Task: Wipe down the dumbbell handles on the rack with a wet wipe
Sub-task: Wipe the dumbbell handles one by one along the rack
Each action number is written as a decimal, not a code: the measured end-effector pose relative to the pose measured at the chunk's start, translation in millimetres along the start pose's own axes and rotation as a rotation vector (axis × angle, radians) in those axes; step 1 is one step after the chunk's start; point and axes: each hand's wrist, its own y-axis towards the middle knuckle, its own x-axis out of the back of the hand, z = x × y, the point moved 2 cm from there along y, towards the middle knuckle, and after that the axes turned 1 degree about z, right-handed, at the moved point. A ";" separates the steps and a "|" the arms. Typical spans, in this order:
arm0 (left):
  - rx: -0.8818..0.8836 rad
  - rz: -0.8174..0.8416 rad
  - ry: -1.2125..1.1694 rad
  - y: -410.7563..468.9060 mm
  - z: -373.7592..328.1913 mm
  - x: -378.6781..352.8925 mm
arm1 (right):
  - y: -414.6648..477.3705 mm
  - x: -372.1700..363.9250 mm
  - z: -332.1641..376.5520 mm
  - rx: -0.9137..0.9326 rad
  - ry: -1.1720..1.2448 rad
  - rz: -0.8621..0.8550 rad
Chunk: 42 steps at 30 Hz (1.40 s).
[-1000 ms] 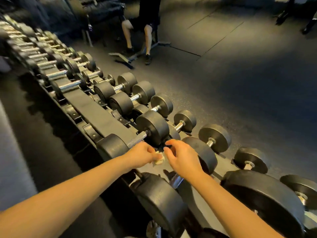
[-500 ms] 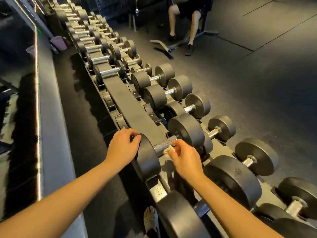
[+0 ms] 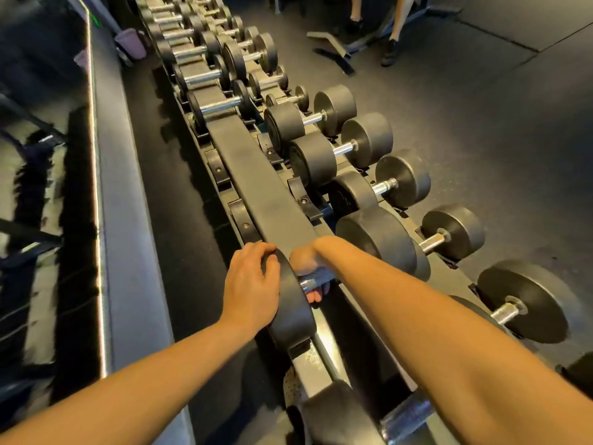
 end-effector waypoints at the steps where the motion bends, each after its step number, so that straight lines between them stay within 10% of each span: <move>1: 0.002 0.003 0.002 0.7 0.6 0.7 | 0.7 -1.1 -0.5 -0.028 0.046 -0.015; 11: 0.001 -0.004 -0.021 -1.4 1.9 -0.5 | -44.4 -84.1 -40.9 0.502 -0.096 -1.052; 18: 0.016 0.004 -0.032 0.2 0.7 0.1 | -47.6 -79.5 -61.1 0.163 -0.197 -1.340; 27: 0.020 -0.001 -0.039 -0.6 0.6 -0.9 | -42.5 -81.9 -41.4 0.356 0.163 -1.063; 33: 0.018 -0.004 -0.050 -2.0 0.3 -0.3 | -39.2 -94.0 -51.0 0.160 0.626 -1.278; 42: 0.013 0.003 -0.039 -1.6 0.9 -0.8 | -37.1 -101.9 -47.0 0.261 0.618 -1.208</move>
